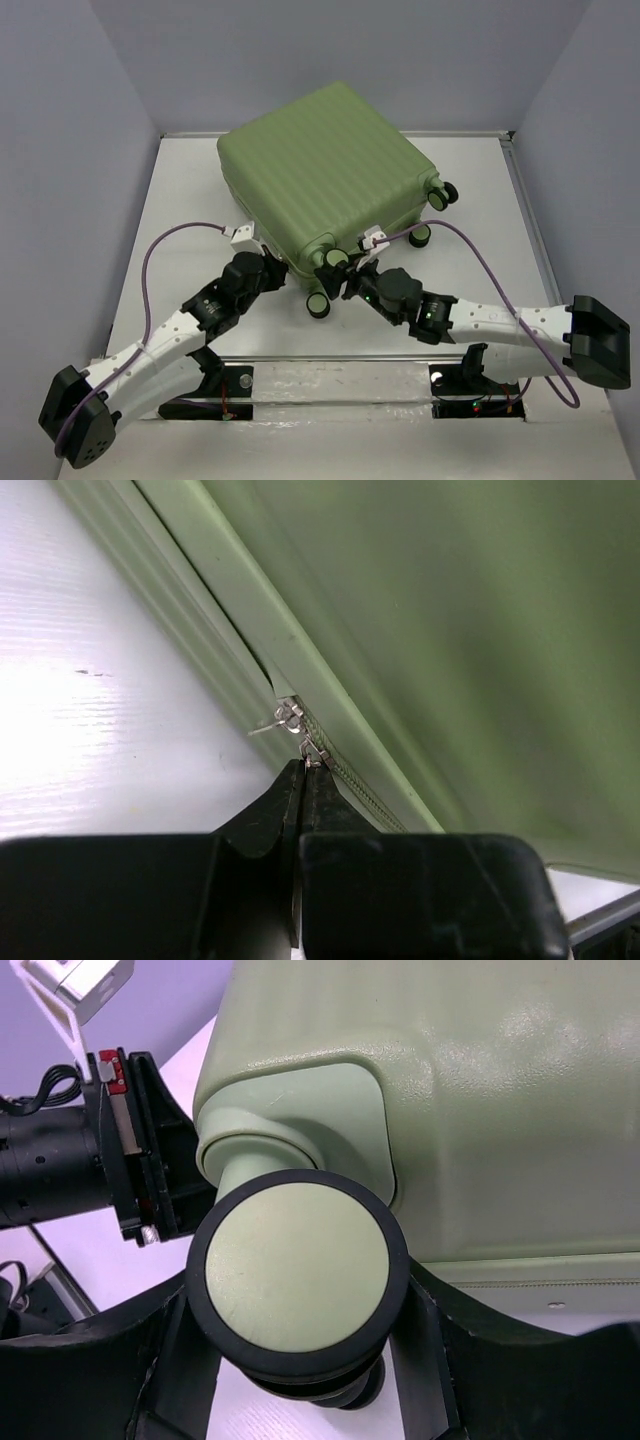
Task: Pack the luggage
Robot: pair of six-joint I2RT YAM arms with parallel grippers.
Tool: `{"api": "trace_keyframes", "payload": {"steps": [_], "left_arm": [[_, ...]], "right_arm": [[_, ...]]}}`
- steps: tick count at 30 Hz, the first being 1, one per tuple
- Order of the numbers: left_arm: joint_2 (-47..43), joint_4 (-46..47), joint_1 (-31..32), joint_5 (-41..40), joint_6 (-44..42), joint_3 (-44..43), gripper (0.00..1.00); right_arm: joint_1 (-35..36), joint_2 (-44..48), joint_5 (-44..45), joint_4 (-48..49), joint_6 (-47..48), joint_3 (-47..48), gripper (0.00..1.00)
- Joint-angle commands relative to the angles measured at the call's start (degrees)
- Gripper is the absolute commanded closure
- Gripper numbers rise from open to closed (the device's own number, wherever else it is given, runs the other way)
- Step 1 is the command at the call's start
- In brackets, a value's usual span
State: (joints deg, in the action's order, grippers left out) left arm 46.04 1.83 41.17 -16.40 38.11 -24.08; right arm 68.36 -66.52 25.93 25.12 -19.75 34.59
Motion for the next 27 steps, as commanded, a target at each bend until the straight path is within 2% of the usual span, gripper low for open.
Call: {"api": "trace_keyframes", "payload": {"steps": [1, 5, 7, 8, 11, 12, 13, 15, 16, 17, 18, 19, 20, 21, 23, 24, 25, 27], "left_arm": [[3.52, 1.07, -10.48, -20.77, -2.51, -4.30, 0.94], [2.92, 0.81, -12.08, -18.06, -0.93, -5.11, 0.94], [-1.55, -0.50, -12.08, -14.81, -0.14, -4.23, 0.73], [-6.44, -1.29, -11.99, -13.84, 0.47, -3.96, 0.55], [-18.33, -5.94, -11.99, -10.41, 0.13, -4.66, 0.30], [-21.05, -9.09, -11.99, -9.97, -0.14, -6.58, 0.12], [-23.26, -10.51, -11.99, -9.44, -0.57, -7.73, 0.01], [-27.65, -12.80, -11.99, -8.21, -1.97, -10.36, 0.01], [-28.37, -14.46, -11.99, -6.38, -2.51, -12.90, 0.01], [-29.07, -15.44, -11.99, -5.49, -2.69, -14.23, 0.01], [-29.25, -16.23, -11.99, -4.44, -2.86, -15.38, 0.01], [-29.34, -17.72, -11.99, -2.86, -3.56, -17.39, 0.01], [-29.60, -18.52, -11.99, -2.32, -3.91, -18.19, 0.01], [-29.69, -20.26, -11.99, -1.45, -4.88, -19.94, 0.01], [-30.04, -21.94, -11.99, -0.39, -5.67, -21.44, 0.01], [-30.39, -23.34, -11.99, 0.83, -5.68, -22.84, 0.01], [-30.66, -23.45, -11.99, 2.15, -6.46, -23.38, 0.01], [-31.80, -23.36, -11.99, 4.96, -7.08, -24.26, 0.01]], "right_arm": [[5.02, 4.30, 1.22, -0.78, 0.41, 1.97, 0.93], [6.17, 1.58, 0.53, 0.88, -0.20, 2.76, 0.93], [6.96, -1.14, 0.00, 1.50, -0.12, 3.73, 0.93], [7.75, -3.16, -0.01, 1.94, 0.06, 5.12, 0.93], [8.55, -6.33, -0.01, 2.12, 1.11, 9.08, 0.93], [9.24, -8.34, -0.18, 2.03, 1.55, 10.22, 0.93], [9.86, -9.32, -0.36, 2.03, 1.73, 11.45, 0.93], [10.56, -11.34, 0.51, 1.25, 2.25, 15.83, 0.92], [11.09, -13.26, 0.96, 0.63, 2.52, 17.51, 0.87], [11.70, -14.15, 0.87, -1.20, 2.96, 19.27, 0.63], [12.23, -15.03, 1.48, -2.52, 3.57, 23.12, 0.46], [13.37, -16.78, 3.14, -4.71, 4.71, 25.33, 0.06], [13.38, -17.49, 7.94, -11.09, 4.72, 27.70, 0.00], [14.08, -17.85, 10.08, -14.19, 4.28, 30.95, 0.00], [14.08, -15.76, 12.29, -20.69, 3.05, 31.41, 0.00], [14.08, -14.09, 12.39, -21.77, 2.18, 30.90, 0.01], [14.08, -11.99, 12.21, -22.83, 1.47, 28.98, 0.07], [14.08, -4.61, 12.47, -24.94, 0.15, 26.59, 0.00]]}}
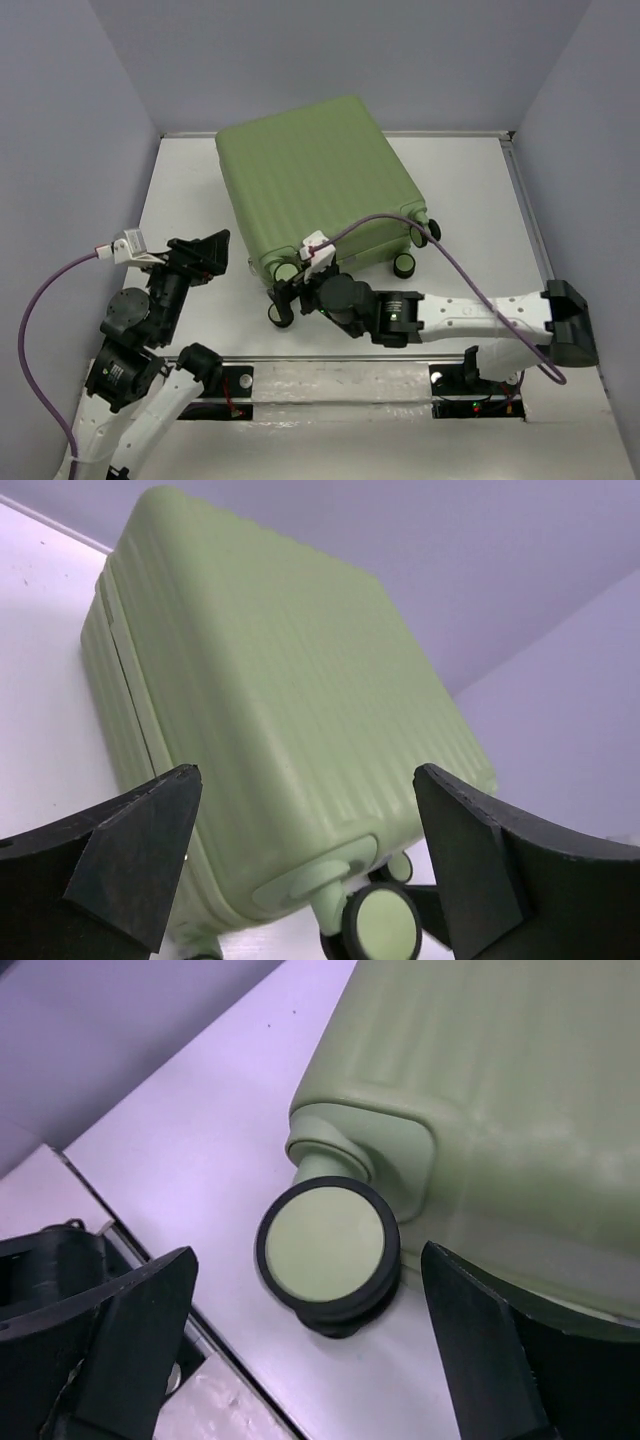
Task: Pack the luggage
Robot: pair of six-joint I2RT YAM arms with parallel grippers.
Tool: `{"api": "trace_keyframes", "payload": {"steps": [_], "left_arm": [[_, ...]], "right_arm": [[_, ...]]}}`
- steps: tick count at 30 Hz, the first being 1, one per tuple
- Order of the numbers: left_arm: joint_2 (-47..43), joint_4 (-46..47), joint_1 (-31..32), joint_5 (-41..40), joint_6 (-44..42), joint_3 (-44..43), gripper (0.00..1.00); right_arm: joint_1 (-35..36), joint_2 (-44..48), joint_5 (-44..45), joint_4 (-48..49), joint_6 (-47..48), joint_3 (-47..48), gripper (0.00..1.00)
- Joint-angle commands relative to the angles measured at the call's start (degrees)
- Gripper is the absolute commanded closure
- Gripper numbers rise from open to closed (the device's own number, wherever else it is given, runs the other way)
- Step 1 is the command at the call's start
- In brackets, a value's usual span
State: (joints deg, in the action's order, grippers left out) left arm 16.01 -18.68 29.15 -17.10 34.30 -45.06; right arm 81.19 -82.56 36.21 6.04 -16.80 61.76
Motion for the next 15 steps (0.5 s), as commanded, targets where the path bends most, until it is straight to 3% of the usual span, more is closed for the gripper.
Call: {"api": "trace_keyframes", "payload": {"steps": [1, 9, 15], "left_arm": [[-2.38, -1.99, 0.03, 8.55, -3.71, -3.72, 0.01], [-9.06, 0.75, 0.03, 12.45, -5.21, -6.18, 0.01], [-9.25, 2.24, 0.03, 12.44, -6.79, -5.66, 0.01]], "right_arm": [[1.25, 13.98, 2.29, -8.65, -2.72, -2.24, 0.00], [1.25, 44.89, 6.23, -11.93, -1.48, -10.68, 0.00], [1.25, 56.45, 15.29, -11.67, -3.50, -16.84, 0.00]]}}
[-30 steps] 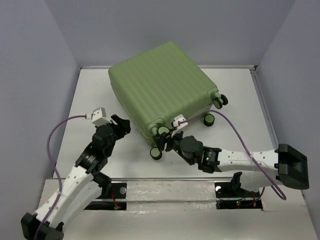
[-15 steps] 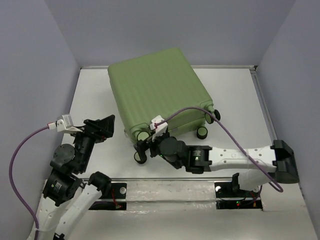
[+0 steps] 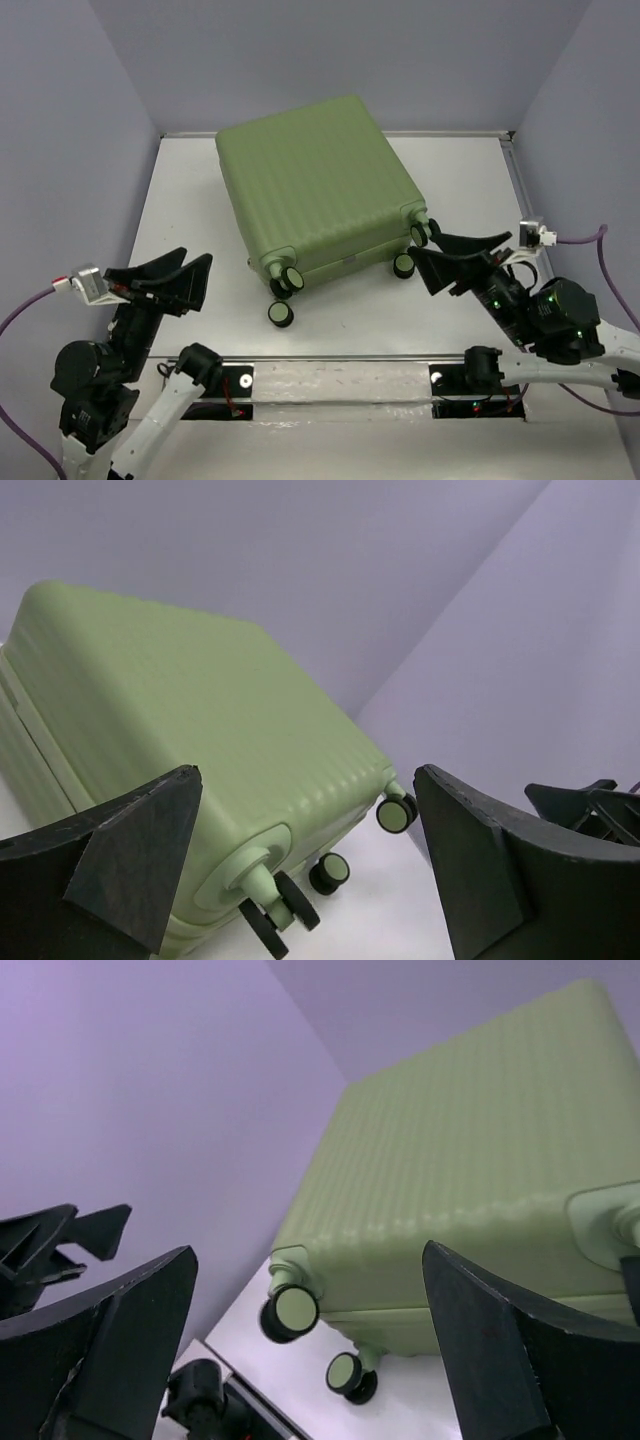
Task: Pack the luggage
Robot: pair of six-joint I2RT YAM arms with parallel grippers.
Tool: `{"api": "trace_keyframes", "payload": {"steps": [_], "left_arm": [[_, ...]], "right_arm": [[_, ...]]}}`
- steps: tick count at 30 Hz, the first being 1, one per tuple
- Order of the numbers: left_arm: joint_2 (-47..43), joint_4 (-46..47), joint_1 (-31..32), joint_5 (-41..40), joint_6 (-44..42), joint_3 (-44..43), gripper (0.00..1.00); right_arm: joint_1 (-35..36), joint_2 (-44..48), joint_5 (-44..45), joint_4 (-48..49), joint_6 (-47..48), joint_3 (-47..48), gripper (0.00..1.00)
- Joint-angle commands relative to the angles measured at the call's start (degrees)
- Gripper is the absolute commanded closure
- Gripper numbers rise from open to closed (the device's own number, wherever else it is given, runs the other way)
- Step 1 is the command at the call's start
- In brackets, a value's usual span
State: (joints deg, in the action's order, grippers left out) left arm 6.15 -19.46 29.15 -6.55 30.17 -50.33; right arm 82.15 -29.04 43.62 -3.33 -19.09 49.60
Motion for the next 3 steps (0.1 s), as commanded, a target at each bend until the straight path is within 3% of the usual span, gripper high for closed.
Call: {"api": "trace_keyframes", "payload": {"steps": [1, 3], "left_arm": [[0.88, 3.29, 0.03, 1.71, -2.40, 0.48, 0.01], [2.80, 3.47, 0.03, 1.62, -2.05, 1.54, 0.01]], "right_arm": [[0.29, 3.72, 8.93, -2.29, -1.99, -6.17, 0.00], [0.29, 4.78, 10.25, -2.12, -2.44, -7.24, 0.00]]}}
